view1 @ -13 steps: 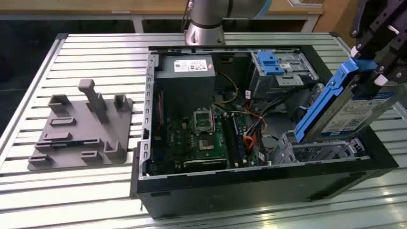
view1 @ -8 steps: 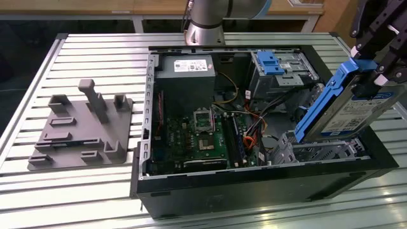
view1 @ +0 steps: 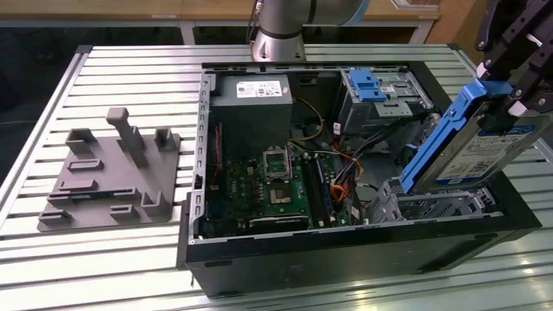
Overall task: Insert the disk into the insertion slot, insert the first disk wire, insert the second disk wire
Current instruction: 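Insert the disk into the insertion slot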
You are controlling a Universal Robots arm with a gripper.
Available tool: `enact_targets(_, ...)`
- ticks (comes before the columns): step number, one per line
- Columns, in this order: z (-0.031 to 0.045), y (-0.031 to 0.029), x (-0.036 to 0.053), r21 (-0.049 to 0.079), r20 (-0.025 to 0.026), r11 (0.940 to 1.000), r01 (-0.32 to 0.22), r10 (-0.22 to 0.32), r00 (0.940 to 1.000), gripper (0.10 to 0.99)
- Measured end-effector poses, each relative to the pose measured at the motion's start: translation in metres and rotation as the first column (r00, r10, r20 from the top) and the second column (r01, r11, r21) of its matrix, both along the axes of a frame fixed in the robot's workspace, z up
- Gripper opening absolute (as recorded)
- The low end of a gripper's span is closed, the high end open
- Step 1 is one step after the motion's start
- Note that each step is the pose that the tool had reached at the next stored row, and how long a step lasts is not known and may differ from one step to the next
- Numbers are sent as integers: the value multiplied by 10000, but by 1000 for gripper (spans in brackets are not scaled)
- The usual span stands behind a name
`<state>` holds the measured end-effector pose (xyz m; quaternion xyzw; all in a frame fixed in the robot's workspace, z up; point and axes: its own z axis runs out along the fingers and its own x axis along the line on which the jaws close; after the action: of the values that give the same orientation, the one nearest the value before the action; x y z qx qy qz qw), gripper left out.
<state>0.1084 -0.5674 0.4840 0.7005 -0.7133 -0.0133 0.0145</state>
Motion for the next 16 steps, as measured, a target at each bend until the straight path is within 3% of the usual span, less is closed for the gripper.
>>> enact_targets(4,-1,0,0,148,4,9999,0,0,10000,361)
enact_targets(12,-2,-7,0,755,18,9971,0,-1,10000,361)
enact_targets(16,-1,-7,0,774,18,9970,0,-1,10000,361)
